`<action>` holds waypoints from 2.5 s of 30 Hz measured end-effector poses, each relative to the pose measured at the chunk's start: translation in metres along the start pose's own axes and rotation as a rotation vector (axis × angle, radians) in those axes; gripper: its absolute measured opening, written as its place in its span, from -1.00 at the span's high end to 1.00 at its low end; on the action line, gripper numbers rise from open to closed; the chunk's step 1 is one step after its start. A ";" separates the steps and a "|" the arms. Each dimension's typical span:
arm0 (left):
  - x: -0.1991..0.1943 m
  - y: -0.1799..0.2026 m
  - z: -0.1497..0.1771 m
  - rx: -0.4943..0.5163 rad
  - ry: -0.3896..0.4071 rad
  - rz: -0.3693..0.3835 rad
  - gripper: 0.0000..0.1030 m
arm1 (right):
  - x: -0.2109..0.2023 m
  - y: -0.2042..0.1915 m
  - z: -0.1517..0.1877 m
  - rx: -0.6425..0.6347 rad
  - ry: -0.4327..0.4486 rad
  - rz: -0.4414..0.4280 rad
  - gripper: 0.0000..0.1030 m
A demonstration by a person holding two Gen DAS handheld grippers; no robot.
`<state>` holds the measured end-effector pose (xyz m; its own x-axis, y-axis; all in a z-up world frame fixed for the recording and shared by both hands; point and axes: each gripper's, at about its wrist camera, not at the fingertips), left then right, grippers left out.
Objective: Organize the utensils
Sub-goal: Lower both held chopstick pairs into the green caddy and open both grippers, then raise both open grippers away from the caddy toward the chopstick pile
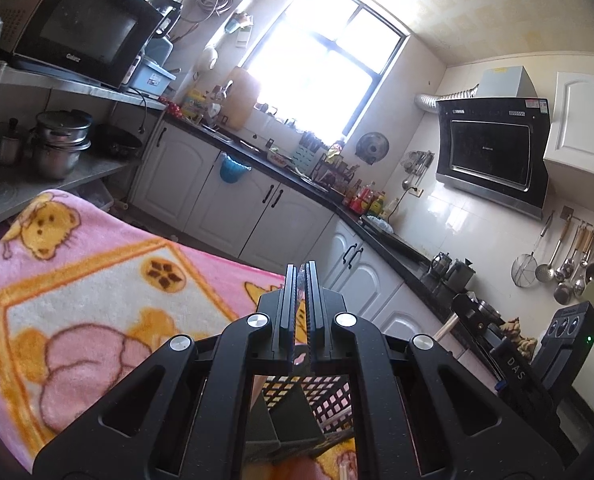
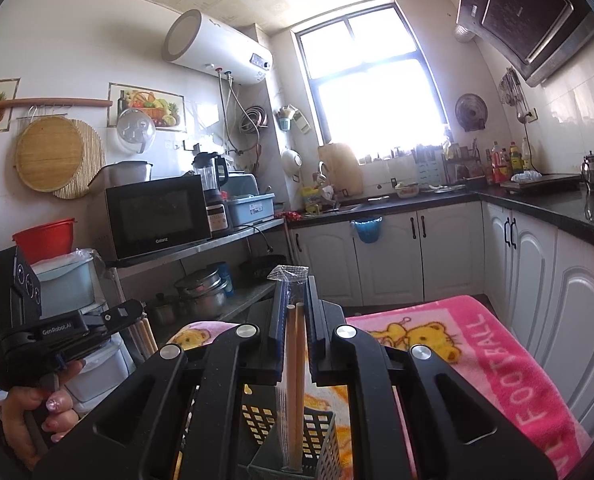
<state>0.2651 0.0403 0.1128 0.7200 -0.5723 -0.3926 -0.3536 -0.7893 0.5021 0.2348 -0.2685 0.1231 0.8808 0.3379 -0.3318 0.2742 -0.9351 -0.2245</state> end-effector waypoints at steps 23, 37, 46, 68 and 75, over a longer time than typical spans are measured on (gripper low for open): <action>-0.013 -0.010 0.023 -0.046 -0.070 -0.051 0.56 | -0.014 0.020 0.028 0.104 -0.106 0.015 0.19; -0.032 -0.009 0.042 -0.053 -0.064 -0.088 -0.42 | -0.027 0.022 0.048 0.127 -0.176 0.010 0.11; -0.039 -0.008 0.055 -0.064 -0.073 -0.110 -0.79 | -0.034 0.014 0.056 0.103 -0.202 -0.001 0.01; -0.047 -0.034 0.103 -0.159 -0.165 -0.195 -0.79 | -0.024 -0.022 0.088 0.002 -0.369 -0.068 -0.03; -0.051 -0.044 0.115 -0.178 -0.184 -0.227 -0.79 | -0.015 -0.036 0.099 -0.030 -0.420 -0.088 -0.03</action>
<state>0.1752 0.0789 0.0227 0.6426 -0.4296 -0.6345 -0.0750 -0.8594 0.5058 0.1733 -0.2295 0.0455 0.6213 0.4249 -0.6584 0.3577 -0.9014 -0.2441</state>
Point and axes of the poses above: each gripper's, at about its wrist camera, not at the fingertips, and x roughly the way its jaws point, y to its right, z to its underside, and after that the axes turned 15 degrees about -y, right-handed
